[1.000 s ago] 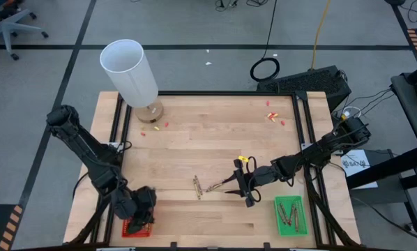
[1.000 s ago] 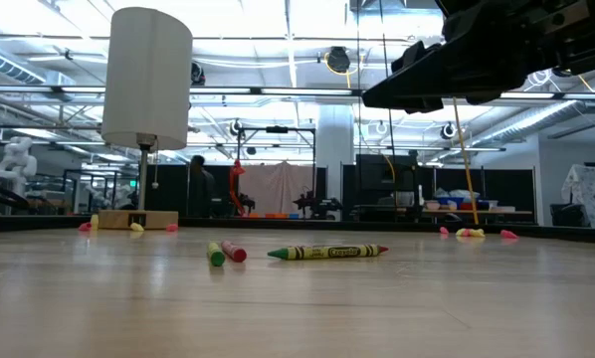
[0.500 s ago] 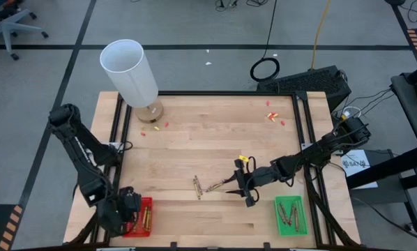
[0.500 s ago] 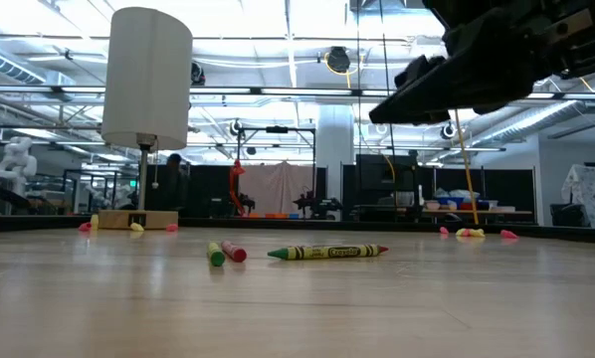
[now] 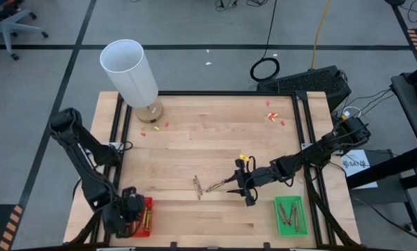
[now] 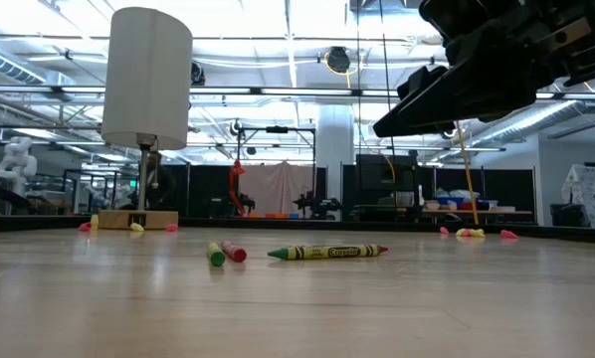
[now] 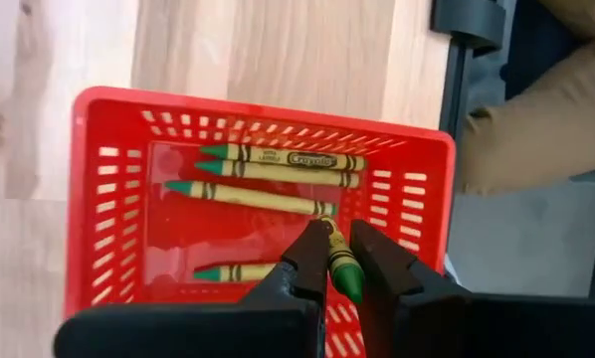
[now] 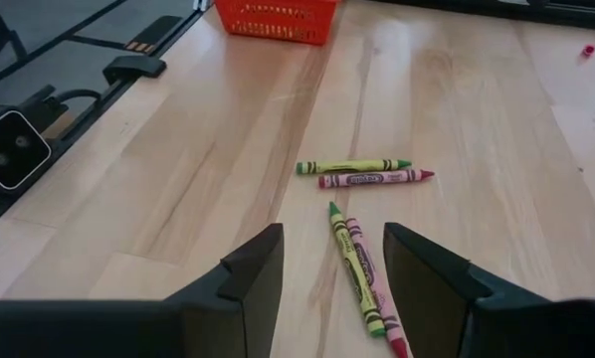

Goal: Sort crayons
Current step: Put the green crayon into the red bin

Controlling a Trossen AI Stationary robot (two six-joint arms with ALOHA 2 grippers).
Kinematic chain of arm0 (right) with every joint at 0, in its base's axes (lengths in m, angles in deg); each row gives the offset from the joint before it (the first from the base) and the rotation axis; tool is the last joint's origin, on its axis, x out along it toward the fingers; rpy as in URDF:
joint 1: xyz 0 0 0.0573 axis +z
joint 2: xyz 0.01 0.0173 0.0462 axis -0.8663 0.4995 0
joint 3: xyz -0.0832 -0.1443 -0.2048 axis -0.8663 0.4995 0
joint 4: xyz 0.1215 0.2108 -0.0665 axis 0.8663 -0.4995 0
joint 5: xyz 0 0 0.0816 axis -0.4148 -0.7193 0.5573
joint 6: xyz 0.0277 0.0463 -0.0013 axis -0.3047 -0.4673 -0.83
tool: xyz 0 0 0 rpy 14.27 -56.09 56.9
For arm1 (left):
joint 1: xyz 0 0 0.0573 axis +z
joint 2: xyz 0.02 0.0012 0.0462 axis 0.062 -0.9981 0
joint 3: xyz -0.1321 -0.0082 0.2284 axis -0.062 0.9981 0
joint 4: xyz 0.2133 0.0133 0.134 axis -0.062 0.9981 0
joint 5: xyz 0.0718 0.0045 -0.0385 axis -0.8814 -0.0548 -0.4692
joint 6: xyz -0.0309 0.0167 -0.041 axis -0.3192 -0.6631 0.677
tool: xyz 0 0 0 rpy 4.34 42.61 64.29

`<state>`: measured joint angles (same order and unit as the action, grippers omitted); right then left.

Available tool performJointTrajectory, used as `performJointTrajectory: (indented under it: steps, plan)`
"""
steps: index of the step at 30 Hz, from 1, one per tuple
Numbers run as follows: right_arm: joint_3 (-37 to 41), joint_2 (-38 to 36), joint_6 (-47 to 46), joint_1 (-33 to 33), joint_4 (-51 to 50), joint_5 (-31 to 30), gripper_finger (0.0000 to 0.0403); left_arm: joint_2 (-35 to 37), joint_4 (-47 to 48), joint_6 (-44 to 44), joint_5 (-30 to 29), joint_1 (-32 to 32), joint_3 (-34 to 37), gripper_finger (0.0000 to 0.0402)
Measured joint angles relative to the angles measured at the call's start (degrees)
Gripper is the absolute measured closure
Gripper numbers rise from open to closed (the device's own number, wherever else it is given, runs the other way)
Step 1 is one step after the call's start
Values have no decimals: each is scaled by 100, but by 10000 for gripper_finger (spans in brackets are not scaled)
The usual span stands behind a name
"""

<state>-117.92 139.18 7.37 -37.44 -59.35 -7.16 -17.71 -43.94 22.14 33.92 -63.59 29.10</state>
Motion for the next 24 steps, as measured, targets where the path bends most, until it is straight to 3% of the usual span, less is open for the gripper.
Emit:
performJointTrajectory:
  steps: [7, 17, 20, 24]
  plan:
    - [0, 0, 47, 2, -47, -2, 245, -245, -247, 326, 53, 0, 0, 364]
    - [2, 0, 102, -31, -345, -466, 245, -252, -389, 505, 109, 6, 0, 275]
    - [2, 47, 338, -138, -500, -413, 245, -202, -475, 507, 236, 13, 0, 256]
    - [2, 304, 752, -362, -401, 94, 245, -87, -423, 505, 287, 101, -76, 249]
